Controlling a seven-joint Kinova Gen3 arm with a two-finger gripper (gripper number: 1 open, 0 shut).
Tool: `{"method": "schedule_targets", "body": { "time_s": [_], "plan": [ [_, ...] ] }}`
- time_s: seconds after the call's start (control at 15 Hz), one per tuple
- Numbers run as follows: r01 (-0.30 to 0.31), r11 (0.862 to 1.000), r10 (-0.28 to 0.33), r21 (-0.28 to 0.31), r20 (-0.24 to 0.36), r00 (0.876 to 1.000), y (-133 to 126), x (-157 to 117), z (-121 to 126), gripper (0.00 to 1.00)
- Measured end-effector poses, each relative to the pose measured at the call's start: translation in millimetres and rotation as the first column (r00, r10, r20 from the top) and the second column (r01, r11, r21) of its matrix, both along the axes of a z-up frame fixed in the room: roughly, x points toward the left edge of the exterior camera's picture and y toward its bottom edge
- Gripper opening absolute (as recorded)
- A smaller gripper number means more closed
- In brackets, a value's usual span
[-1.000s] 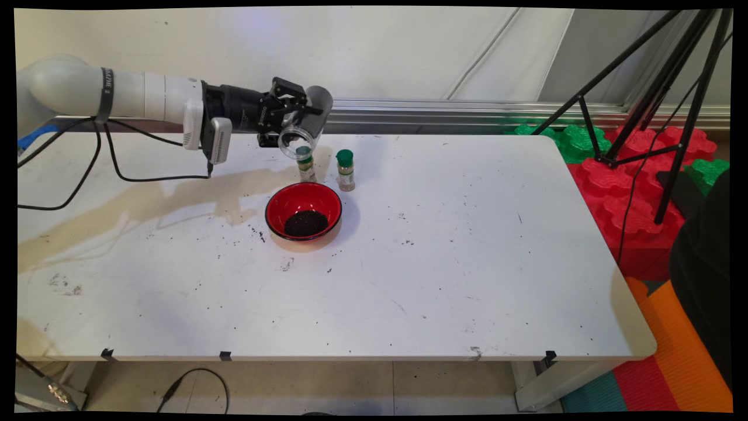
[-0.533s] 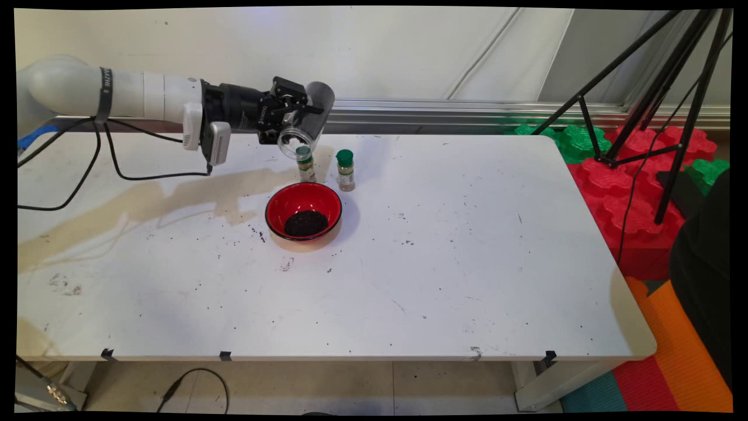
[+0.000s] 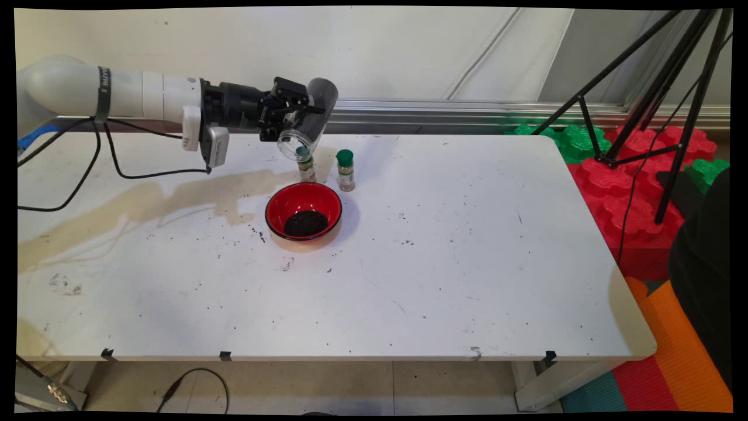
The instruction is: Pour the black seasoning powder in the red bowl
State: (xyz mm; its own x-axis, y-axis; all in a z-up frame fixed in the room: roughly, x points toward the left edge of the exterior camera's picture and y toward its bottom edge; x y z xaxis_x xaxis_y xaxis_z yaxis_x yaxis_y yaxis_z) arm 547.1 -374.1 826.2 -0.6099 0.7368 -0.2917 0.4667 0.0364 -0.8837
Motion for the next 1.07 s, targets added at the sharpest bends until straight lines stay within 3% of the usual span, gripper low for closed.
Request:
{"method": "schedule_targets", "body": {
  "time_s": [1.07],
  "plan": [
    [0.074, 0.992, -0.066, -0.103, 0.082, 0.994, 2.4, -2.4, 2.1, 0.00]
  ]
}}
